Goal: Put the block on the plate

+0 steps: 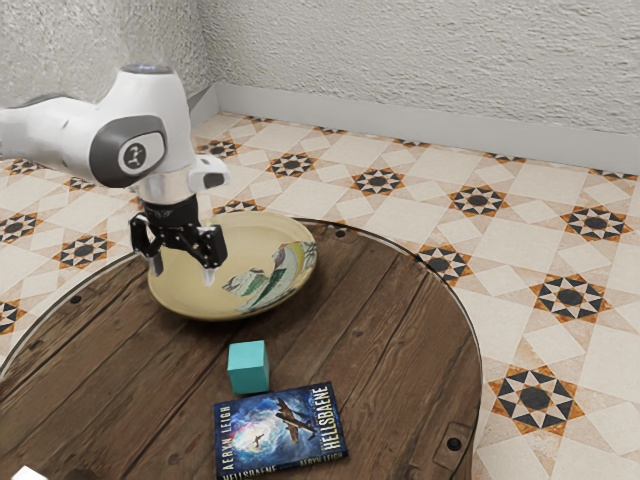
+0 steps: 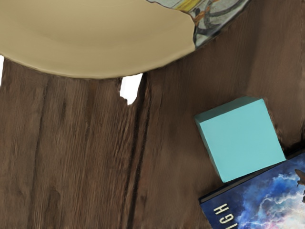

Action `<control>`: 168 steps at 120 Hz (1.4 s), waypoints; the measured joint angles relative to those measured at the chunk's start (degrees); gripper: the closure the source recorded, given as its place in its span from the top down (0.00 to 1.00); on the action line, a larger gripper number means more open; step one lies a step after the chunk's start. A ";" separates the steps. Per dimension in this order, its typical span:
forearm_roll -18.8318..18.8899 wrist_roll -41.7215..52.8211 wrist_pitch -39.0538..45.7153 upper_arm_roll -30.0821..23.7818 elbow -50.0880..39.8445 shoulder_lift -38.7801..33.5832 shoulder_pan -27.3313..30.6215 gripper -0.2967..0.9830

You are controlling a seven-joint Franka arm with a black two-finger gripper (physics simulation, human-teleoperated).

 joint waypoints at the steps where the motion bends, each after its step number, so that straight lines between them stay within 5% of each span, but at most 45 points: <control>1: 0.00 -0.28 0.38 -0.01 -0.37 -0.03 -0.12 0.77; 72: -3.52 -16.93 20.80 -0.20 -11.26 4.02 -5.62 0.77; 168: -5.02 -26.40 33.14 -0.59 -17.52 8.70 -8.94 0.77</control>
